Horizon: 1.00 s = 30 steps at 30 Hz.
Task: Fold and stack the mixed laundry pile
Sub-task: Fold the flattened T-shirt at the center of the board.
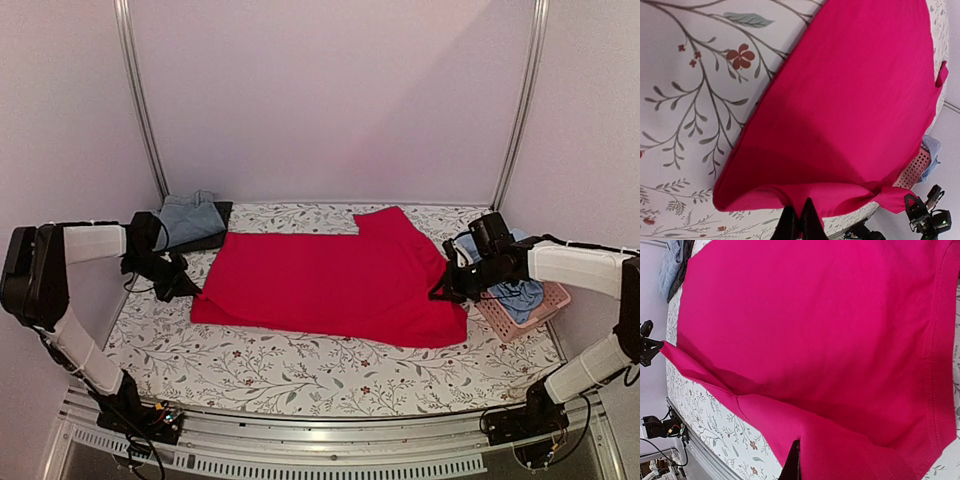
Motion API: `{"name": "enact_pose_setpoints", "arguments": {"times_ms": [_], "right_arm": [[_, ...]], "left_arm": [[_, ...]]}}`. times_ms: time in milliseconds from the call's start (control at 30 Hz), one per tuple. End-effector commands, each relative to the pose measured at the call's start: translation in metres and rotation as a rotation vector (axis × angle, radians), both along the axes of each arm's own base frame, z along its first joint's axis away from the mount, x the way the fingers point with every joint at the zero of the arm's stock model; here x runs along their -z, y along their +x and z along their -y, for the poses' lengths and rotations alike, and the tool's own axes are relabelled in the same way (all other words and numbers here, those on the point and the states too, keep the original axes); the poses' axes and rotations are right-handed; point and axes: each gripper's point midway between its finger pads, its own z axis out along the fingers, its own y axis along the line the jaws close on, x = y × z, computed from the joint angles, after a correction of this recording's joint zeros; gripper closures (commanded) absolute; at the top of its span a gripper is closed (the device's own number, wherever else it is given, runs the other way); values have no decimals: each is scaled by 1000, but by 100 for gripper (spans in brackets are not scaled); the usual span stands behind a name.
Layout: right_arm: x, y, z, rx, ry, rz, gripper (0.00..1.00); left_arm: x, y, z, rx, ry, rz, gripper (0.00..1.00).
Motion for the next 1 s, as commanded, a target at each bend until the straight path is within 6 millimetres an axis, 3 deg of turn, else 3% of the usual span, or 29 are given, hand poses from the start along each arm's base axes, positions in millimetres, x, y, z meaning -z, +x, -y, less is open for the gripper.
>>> {"name": "enact_pose_setpoints", "arguments": {"times_ms": [0,167,367,533,667,700,733,800,867,967], "right_arm": [[-6,27,15,-12,-39,83,100],[-10,42,12,-35,-18,112,100],[-13,54,16,-18,-37,131,100],[-7,64,34,22,-97,129,100],[-23,78,25,-17,-69,179,99],[-23,83,22,-25,-66,178,95],[-26,86,20,-34,-61,181,85],[-26,87,20,-42,-74,153,58],[-27,80,24,-36,-89,125,38],[-30,57,30,-6,-85,81,22]], "left_arm": [[14,24,3,50,14,23,100],[28,24,5,50,-3,-12,100],[25,22,10,109,23,0,100],[22,33,5,137,69,9,100],[20,44,8,159,73,28,92],[21,46,6,157,88,27,87],[19,47,5,155,92,31,77],[15,44,1,139,106,37,64],[7,38,-3,129,119,59,51],[1,24,-6,125,133,72,37]]}}
